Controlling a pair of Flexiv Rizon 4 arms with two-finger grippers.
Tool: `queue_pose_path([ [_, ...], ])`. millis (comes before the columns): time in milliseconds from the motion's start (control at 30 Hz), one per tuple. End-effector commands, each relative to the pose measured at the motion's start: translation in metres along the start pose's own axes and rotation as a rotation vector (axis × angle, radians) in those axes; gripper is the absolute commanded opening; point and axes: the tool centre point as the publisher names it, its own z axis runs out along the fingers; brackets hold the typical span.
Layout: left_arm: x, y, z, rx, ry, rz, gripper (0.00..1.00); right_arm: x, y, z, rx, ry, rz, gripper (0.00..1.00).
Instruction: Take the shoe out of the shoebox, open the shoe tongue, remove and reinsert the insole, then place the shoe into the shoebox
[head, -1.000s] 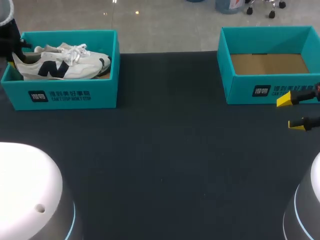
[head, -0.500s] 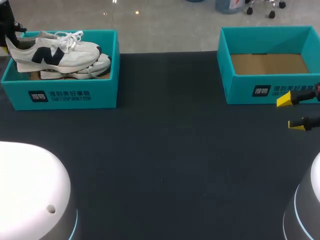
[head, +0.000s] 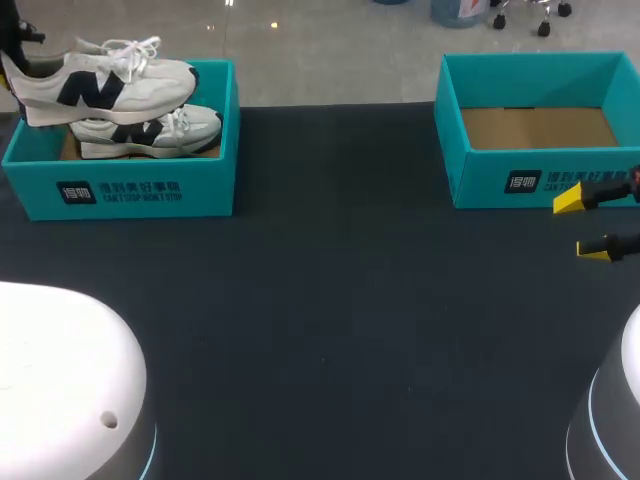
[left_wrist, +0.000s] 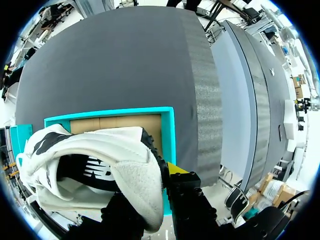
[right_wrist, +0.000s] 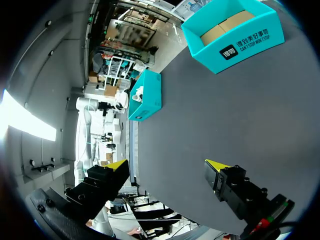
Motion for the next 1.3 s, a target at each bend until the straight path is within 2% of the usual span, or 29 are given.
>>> queue_pose_path([
  [33, 0.0, 0.003, -0.002, 0.006, 0.002, 0.001, 0.0, 0.0, -0.001, 0.0, -0.002, -0.003, 0.001, 1.0],
  [333, 0.0, 0.003, -0.002, 0.006, 0.002, 0.001, 0.0, 0.0, -0.001, 0.0, -0.002, -0.003, 0.001, 1.0],
  [367, 0.002, -0.001, -0.003, 0.012, -0.021, -0.021, 0.0, 0.0, -0.001, 0.0, -0.002, -0.003, 0.001, 1.0],
  [433, -0.001, -0.01, -0.005, -0.009, 0.015, -0.038, 0.0, 0.0, -0.001, 0.0, -0.002, -0.003, 0.001, 1.0],
  [700, -0.025, -0.033, -0.029, -0.047, 0.028, -0.062, 0.0, 0.0, -0.001, 0.0, -0.002, -0.003, 0.001, 1.0],
  [1000, -0.05, -0.057, -0.042, -0.045, 0.046, -0.085, 0.0, 0.0, -0.001, 0.0, -0.002, -0.003, 0.001, 1.0],
  [1300, -0.084, -0.082, -0.062, -0.046, 0.031, -0.088, 0.0, 0.0, -0.001, 0.0, -0.002, -0.003, 0.001, 1.0],
])
